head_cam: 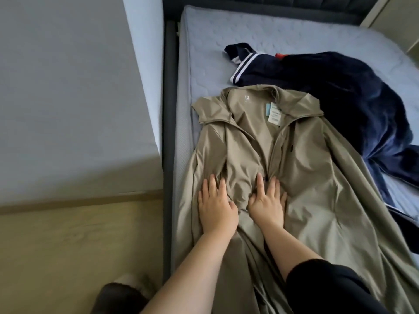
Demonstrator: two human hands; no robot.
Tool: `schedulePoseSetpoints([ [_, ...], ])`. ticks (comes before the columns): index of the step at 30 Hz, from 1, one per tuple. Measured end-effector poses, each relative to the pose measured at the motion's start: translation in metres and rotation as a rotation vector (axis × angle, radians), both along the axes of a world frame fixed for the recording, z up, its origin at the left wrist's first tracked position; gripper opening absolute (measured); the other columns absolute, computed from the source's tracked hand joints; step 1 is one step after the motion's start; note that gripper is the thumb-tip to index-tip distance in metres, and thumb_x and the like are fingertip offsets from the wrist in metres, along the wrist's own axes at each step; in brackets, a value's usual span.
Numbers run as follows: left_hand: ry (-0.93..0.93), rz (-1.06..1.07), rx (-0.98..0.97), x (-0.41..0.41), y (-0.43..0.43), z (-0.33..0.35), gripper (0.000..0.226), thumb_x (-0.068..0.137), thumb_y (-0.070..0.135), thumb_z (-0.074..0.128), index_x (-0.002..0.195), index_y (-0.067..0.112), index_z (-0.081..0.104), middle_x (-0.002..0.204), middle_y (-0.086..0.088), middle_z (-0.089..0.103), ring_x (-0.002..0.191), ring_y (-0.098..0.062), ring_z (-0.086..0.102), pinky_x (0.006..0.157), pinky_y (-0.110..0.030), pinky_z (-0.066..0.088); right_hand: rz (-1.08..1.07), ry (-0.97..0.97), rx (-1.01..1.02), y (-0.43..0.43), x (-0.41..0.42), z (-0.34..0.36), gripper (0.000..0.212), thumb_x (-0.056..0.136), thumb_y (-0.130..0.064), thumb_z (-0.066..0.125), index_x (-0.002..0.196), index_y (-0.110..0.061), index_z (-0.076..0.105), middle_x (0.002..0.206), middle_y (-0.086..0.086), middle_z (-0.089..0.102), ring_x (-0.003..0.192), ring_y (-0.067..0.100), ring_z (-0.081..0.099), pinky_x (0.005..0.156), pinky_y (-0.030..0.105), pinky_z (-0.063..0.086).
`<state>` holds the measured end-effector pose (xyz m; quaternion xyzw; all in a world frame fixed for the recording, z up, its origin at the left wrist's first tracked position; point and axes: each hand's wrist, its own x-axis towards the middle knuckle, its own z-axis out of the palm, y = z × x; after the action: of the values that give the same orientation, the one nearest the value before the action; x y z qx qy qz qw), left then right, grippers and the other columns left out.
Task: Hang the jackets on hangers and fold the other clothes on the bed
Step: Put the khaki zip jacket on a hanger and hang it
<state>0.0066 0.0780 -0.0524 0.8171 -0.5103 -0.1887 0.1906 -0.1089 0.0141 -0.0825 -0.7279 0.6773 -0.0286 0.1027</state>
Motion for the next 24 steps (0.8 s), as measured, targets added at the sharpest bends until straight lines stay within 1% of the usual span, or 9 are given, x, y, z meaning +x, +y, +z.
schedulePoseSetpoints([
  [5, 0.014, -0.092, 0.173, -0.013, 0.051, 0.019, 0.069, 0.094, 0.044, 0.047, 0.152, 0.025, 0.016, 0.161, 0.0, 0.005, 0.147, -0.018, 0.003, 0.119, -0.035, 0.004, 0.084, -0.098, 0.142, 0.04, -0.022, 0.015, 0.064, 0.099, -0.032, 0.031, 0.153, -0.026, -0.004, 0.161, 0.011, -0.002, 0.148, 0.023, -0.001, 0.118, 0.039, 0.004],
  [8, -0.083, -0.162, 0.263, -0.015, 0.081, 0.029, 0.077, 0.09, 0.052, 0.051, 0.151, 0.022, 0.015, 0.157, -0.005, 0.019, 0.143, -0.025, 0.018, 0.115, -0.038, 0.022, 0.162, -0.079, 0.241, 0.071, -0.032, 0.023, 0.061, 0.101, -0.034, 0.026, 0.153, -0.027, -0.003, 0.161, 0.009, -0.008, 0.148, 0.023, -0.006, 0.118, 0.036, 0.004],
  [10, -0.169, -0.196, 0.347, -0.019, 0.096, 0.036, 0.075, 0.091, 0.046, 0.054, 0.151, 0.022, 0.016, 0.147, -0.009, 0.032, 0.132, -0.03, 0.036, 0.103, -0.04, 0.039, 0.198, -0.054, 0.268, 0.087, -0.033, 0.028, 0.06, 0.101, -0.035, 0.025, 0.154, -0.026, -0.002, 0.161, 0.009, -0.009, 0.148, 0.023, -0.007, 0.118, 0.037, 0.003],
  [12, -0.19, -0.185, 0.419, -0.022, 0.108, 0.044, 0.062, 0.095, 0.024, 0.05, 0.149, 0.022, 0.018, 0.137, -0.012, 0.044, 0.117, -0.031, 0.051, 0.087, -0.04, 0.048, 0.217, -0.049, 0.277, 0.103, -0.033, 0.03, 0.061, 0.1, -0.035, 0.025, 0.154, -0.023, -0.001, 0.161, 0.009, -0.007, 0.148, 0.023, -0.007, 0.118, 0.038, 0.003],
  [15, -0.176, -0.056, 0.424, -0.015, 0.122, 0.048, 0.043, 0.091, 0.002, 0.043, 0.132, 0.016, 0.044, 0.118, -0.01, 0.059, 0.102, -0.029, 0.059, 0.073, -0.036, 0.049, 0.229, -0.071, 0.283, 0.125, -0.038, 0.032, 0.061, 0.1, -0.033, 0.025, 0.154, -0.019, 0.002, 0.161, 0.009, -0.004, 0.148, 0.024, -0.004, 0.119, 0.038, 0.003],
  [17, -0.141, 0.096, 0.393, 0.001, 0.128, 0.052, 0.027, 0.09, 0.005, 0.047, 0.112, 0.012, 0.061, 0.109, -0.009, 0.064, 0.095, -0.028, 0.061, 0.072, -0.032, 0.05, 0.24, -0.099, 0.29, 0.138, -0.043, 0.032, 0.059, 0.1, -0.031, 0.026, 0.154, -0.018, 0.005, 0.161, 0.009, -0.003, 0.148, 0.024, -0.003, 0.119, 0.037, 0.004],
  [19, -0.053, 0.244, 0.311, 0.018, 0.132, 0.06, 0.025, 0.093, 0.02, 0.049, 0.11, 0.01, 0.065, 0.109, -0.01, 0.065, 0.097, -0.03, 0.062, 0.07, -0.031, 0.046, 0.255, -0.13, 0.297, 0.148, -0.048, 0.033, 0.059, 0.101, -0.029, 0.028, 0.154, -0.019, 0.006, 0.161, 0.009, -0.003, 0.148, 0.023, -0.003, 0.119, 0.036, 0.004],
  [22, 0.196, 0.302, 0.373, 0.027, 0.139, 0.064, 0.078, 0.086, 0.062, 0.05, 0.145, 0.012, 0.033, 0.139, -0.01, 0.049, 0.119, -0.032, 0.053, 0.079, -0.034, 0.046, 0.266, -0.157, 0.306, 0.156, -0.054, 0.034, 0.058, 0.101, -0.028, 0.031, 0.154, -0.018, 0.01, 0.161, 0.009, -0.002, 0.148, 0.023, -0.002, 0.119, 0.035, 0.004],
  [24, 0.218, 0.211, 0.553, 0.016, 0.148, 0.059, 0.104, 0.077, 0.069, 0.058, 0.152, 0.013, 0.012, 0.151, -0.01, 0.034, 0.126, -0.032, 0.048, 0.093, -0.037, 0.048, 0.265, -0.16, 0.329, 0.157, -0.055, 0.035, 0.059, 0.1, -0.029, 0.033, 0.154, -0.017, 0.011, 0.161, 0.009, -0.002, 0.148, 0.023, -0.002, 0.119, 0.035, 0.005],
])
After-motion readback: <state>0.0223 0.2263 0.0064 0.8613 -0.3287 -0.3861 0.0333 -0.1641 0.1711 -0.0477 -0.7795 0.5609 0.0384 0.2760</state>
